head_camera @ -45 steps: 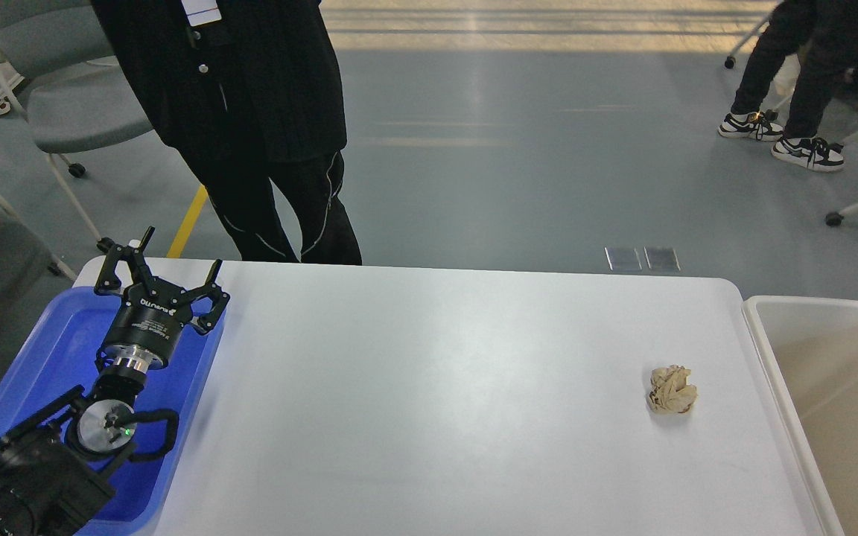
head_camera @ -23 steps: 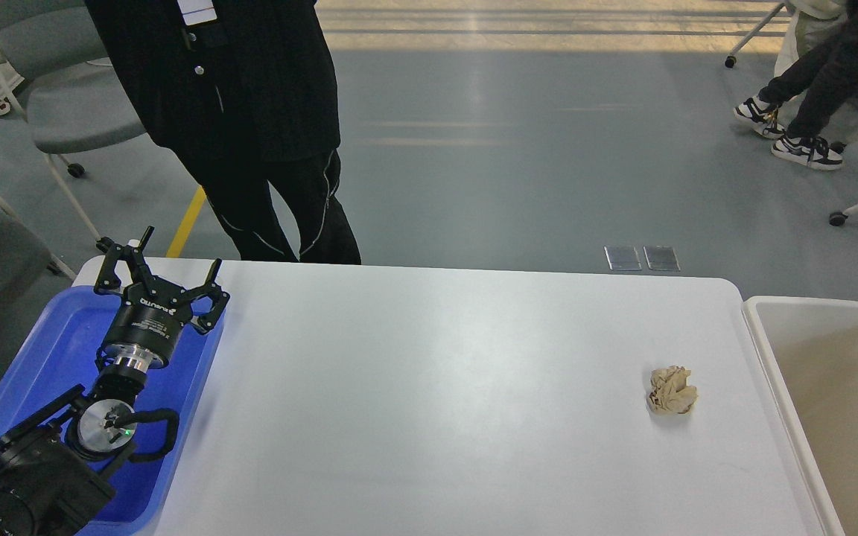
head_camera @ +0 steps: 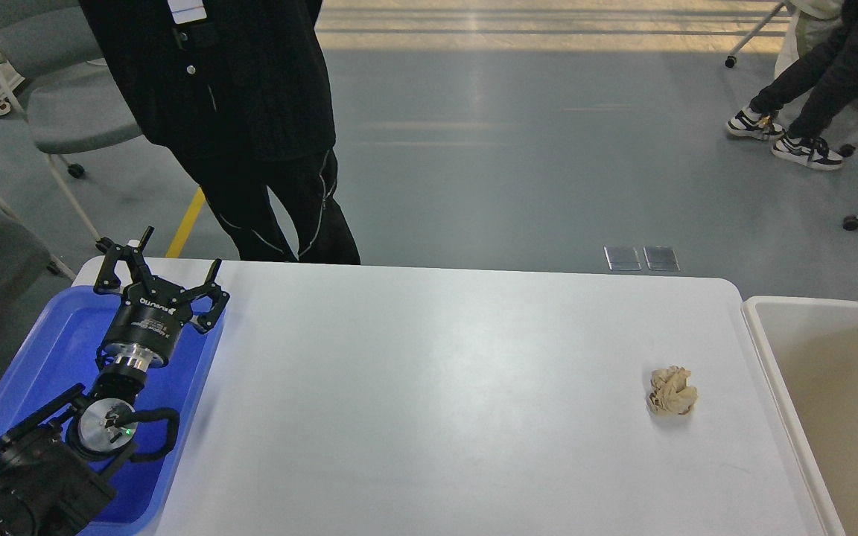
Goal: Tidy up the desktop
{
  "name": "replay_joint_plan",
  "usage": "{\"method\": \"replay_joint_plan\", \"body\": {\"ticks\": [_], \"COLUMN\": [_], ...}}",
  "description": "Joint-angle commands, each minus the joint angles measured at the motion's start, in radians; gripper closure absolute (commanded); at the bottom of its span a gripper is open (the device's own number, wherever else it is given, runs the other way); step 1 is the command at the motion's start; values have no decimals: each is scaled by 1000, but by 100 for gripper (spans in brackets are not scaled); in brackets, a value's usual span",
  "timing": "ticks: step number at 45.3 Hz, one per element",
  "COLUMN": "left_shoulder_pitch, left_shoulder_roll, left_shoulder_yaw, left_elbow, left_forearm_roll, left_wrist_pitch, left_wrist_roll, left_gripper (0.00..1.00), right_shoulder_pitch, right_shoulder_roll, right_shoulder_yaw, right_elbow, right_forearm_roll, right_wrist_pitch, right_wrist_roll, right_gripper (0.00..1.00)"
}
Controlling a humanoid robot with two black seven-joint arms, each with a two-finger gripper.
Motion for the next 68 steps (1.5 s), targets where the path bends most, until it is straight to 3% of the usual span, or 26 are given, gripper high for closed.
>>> {"method": "replay_joint_plan", "body": {"ticks": [1, 15, 39, 47, 48, 50, 52, 57, 62, 68], "left_shoulder_pitch": [0, 0, 0, 0, 0, 0, 0, 0, 0, 0], "left_shoulder_roll": [0, 0, 0, 0, 0, 0, 0, 0, 0, 0], "left_shoulder_yaw": [0, 0, 0, 0, 0, 0, 0, 0, 0, 0], "left_elbow": [0, 0, 0, 0, 0, 0, 0, 0, 0, 0], "left_forearm_roll": [0, 0, -2, -2, -2, -2, 0, -2, 0, -2], "left_wrist_pitch": [0, 0, 2, 2, 2, 2, 2, 2, 2, 2], "left_wrist_roll": [0, 0, 0, 0, 0, 0, 0, 0, 0, 0], "left_gripper": [0, 0, 0, 0, 0, 0, 0, 0, 0, 0], "right_shoulder_pitch": [-25, -21, -19, -16, -16, -15, -13, -12, -10, -10], "right_shoulder_roll": [129, 349, 468, 476, 476, 475, 475, 471, 468, 464], "right_shoulder_yaw": [22, 39, 57, 62, 67, 87, 110, 128, 128, 130], "right_elbow": [-248, -603, -654, -654, -655, -655, -654, -654, -654, -654], "right_forearm_roll": [33, 32, 32, 32, 32, 33, 33, 32, 32, 32], "right_wrist_pitch": [156, 417, 359, 322, 320, 320, 322, 325, 333, 333], "right_wrist_roll": [-4, -6, -18, -47, -52, -55, -55, -57, -58, -58], "right_gripper": [100, 100, 100, 100, 94, 65, 43, 16, 0, 0]}}
